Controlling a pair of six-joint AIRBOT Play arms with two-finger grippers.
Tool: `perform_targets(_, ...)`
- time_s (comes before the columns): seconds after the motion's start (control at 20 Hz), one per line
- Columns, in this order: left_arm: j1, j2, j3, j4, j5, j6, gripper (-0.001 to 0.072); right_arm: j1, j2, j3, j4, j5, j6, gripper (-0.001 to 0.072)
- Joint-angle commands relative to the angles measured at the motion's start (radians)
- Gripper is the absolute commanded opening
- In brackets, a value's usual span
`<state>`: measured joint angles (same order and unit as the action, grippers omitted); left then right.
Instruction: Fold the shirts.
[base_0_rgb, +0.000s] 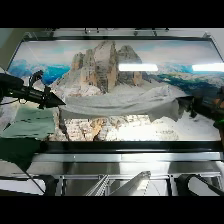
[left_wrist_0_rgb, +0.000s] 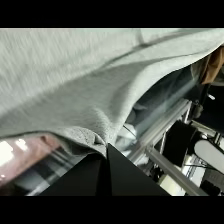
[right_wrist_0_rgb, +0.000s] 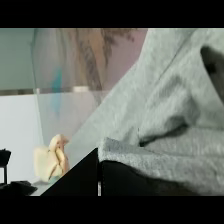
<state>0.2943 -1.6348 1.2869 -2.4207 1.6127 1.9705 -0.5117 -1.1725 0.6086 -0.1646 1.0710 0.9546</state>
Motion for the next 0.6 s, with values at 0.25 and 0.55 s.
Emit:
perform_targets(0.25,-0.018,-0.415,0.325,0.052,0.024,-0.093,0.0011,0.082,-0.495,0.312,0.053,-0.132,-0.145,0.0014)
perform_targets(0.55,-0.018,-0.481,0.435,0.028,0.074,-0.095,0.0205,0.077,-0.528,0.316,-0.023,-0.096,-0.148,0.0077)
